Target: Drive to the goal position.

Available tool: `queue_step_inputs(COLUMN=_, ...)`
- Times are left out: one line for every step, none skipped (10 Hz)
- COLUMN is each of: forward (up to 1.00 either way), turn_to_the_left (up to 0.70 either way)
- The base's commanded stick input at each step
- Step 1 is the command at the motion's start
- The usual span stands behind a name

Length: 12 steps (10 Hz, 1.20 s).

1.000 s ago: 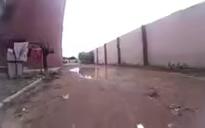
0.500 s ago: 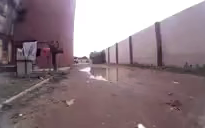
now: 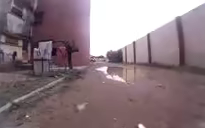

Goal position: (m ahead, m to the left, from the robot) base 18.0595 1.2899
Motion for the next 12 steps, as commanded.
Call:
queue_step_inputs(forward=0.0, turn_to_the_left=0.0)
queue_step_inputs(forward=0.0, turn_to_the_left=0.0)
queue_step_inputs(forward=0.0, turn_to_the_left=0.0)
queue_step_inputs(forward=0.0, turn_to_the_left=0.0)
queue_step_inputs(forward=0.0, turn_to_the_left=0.0)
queue_step_inputs(forward=0.0, turn_to_the_left=0.0)
queue_step_inputs(forward=0.0, turn_to_the_left=0.0)
queue_step_inputs(forward=0.0, turn_to_the_left=0.0)
queue_step_inputs(forward=0.0, turn_to_the_left=0.0)
queue_step_inputs(forward=0.17, turn_to_the_left=0.0)
queue_step_inputs(forward=0.5, turn_to_the_left=0.0)
queue_step_inputs(forward=0.5, turn_to_the_left=0.0)
